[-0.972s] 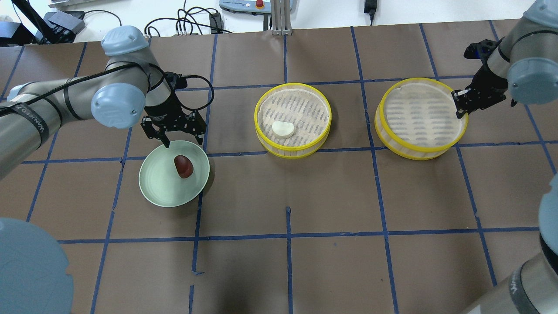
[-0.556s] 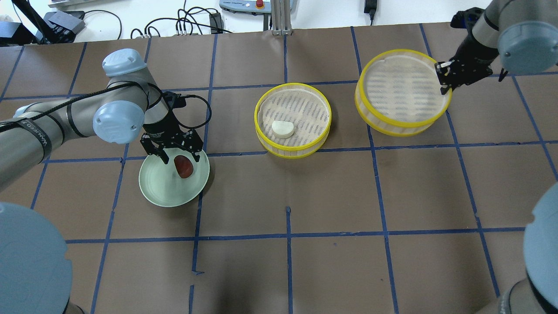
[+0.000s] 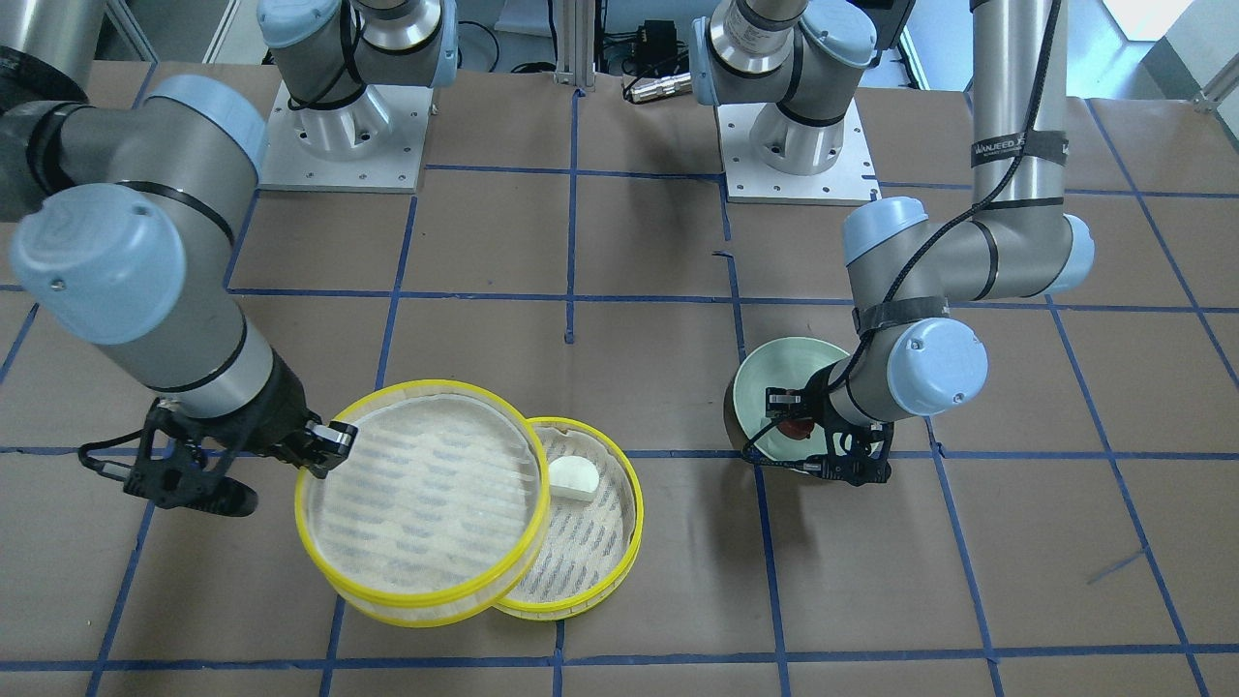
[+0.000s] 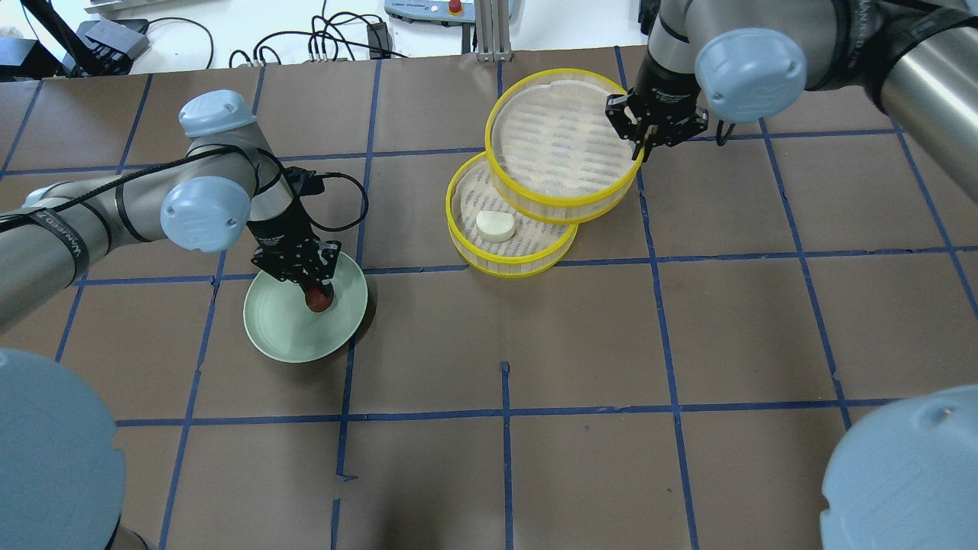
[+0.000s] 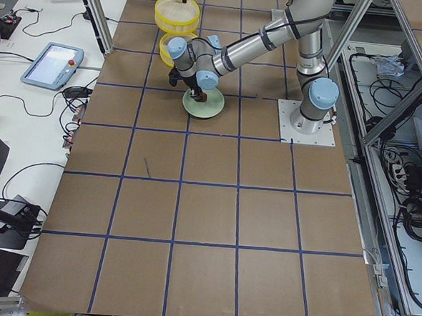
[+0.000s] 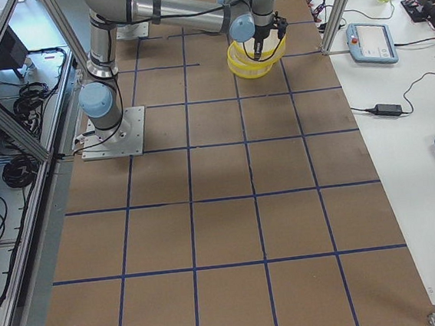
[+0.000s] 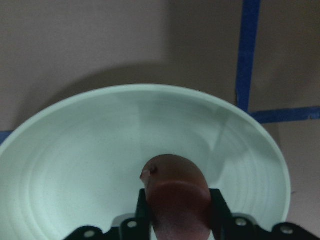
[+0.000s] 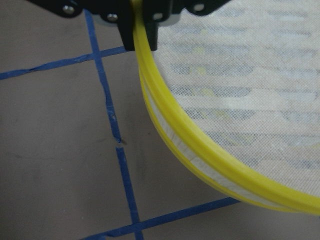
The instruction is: Stack buns with steamer
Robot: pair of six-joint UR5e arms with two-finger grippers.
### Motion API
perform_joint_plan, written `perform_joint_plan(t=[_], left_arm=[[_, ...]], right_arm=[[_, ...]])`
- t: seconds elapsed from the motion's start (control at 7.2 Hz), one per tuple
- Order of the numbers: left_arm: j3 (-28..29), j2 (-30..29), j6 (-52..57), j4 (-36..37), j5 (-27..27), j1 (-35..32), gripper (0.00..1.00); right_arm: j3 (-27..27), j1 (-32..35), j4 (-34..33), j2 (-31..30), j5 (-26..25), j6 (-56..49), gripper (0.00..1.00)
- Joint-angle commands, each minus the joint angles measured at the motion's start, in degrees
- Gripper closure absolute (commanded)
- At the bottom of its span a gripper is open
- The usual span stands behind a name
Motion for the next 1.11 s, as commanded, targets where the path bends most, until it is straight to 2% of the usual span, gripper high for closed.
perform_joint_plan(t=[0.0,0.14,0.28,0.42,0.83,0.97], left_arm=[[4.36,0.71,-6.72,-6.09,-2.68,0.86,0.79],[7.96,0.71,-12.61,-12.22,-14.53,0.95,0.79],[9.73,0.62,-20.58,-15.15,-23.18,0.95,0.79],[9.75,0.62,-29.8,-15.0,-36.4,0.95,0.79],[10.19,0.27,-48.64,-14.48,-49.42,0.52,0.79],[10.19,-0.78,-55.05,-13.78,-57.9,0.25,0.78]], right_arm=[[-0.08,4.29,-0.35,3.37,-0.6,5.25,0.96],[-0.08,5.09,-0.69,3.81,-0.52,6.74,0.96],[0.09,5.79,-1.05,4.34,-0.08,6.85,0.96],[0.27,6.14,-1.14,4.43,0.01,5.98,0.96],[1.32,6.15,-2.71,5.05,-0.08,5.71,0.95],[1.32,6.15,-2.81,5.05,-0.25,5.7,0.95]])
